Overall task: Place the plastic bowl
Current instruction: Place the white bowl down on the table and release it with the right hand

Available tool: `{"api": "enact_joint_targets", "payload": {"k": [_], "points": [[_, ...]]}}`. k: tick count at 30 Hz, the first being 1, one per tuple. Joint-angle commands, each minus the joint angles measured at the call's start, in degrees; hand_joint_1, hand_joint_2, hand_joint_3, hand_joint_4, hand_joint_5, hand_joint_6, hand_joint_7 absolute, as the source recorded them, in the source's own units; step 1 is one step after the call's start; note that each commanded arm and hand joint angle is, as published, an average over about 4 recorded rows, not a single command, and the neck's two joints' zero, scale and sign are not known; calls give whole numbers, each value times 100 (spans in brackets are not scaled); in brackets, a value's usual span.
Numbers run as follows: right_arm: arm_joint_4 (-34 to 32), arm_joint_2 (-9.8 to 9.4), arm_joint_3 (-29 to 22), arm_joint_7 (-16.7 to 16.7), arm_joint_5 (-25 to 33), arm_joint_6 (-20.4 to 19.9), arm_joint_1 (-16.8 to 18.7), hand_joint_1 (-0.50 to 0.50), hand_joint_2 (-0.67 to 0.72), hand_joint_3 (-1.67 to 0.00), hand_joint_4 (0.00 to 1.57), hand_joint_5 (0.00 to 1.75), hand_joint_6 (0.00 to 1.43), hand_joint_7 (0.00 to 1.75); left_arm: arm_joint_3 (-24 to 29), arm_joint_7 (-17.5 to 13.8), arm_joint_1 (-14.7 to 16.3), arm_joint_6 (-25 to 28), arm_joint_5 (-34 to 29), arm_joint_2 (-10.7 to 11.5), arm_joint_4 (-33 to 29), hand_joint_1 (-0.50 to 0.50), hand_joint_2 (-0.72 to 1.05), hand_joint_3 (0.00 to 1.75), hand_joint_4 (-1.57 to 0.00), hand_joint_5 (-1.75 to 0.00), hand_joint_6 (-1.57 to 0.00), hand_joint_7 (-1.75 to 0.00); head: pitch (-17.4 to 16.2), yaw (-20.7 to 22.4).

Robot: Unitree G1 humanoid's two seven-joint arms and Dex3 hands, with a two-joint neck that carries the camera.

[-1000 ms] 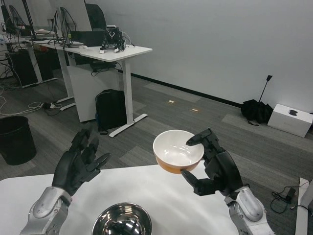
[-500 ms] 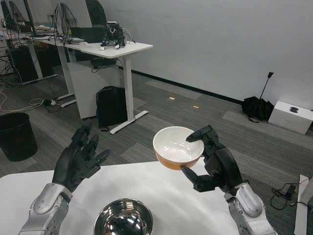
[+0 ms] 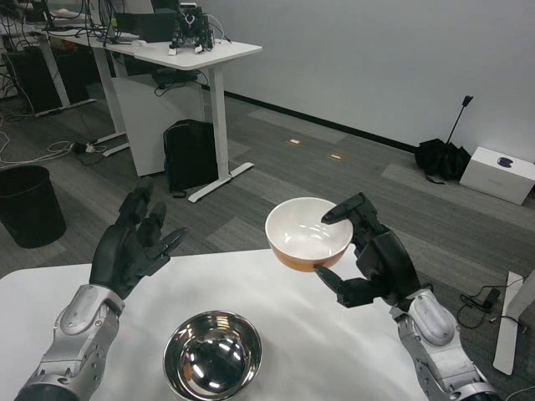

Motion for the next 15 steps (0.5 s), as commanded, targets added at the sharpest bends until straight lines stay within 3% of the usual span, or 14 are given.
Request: {"api": "enact_joint_targets", "payload": {"k": [1, 15], "points": [[-64, -126, -46, -31, 3, 71, 216, -42, -60, -151, 140, 136, 91, 161, 33, -9, 45, -33, -99, 29, -42, -50, 105, 9, 0, 0, 0, 0, -96, -60], [448, -42, -316, -40, -581, 104, 629, -42, -60, -151, 140, 136, 83, 161, 77, -9, -83, -33, -167, 36, -9, -50, 105, 9, 0, 0, 0, 0, -402, -279]]}}
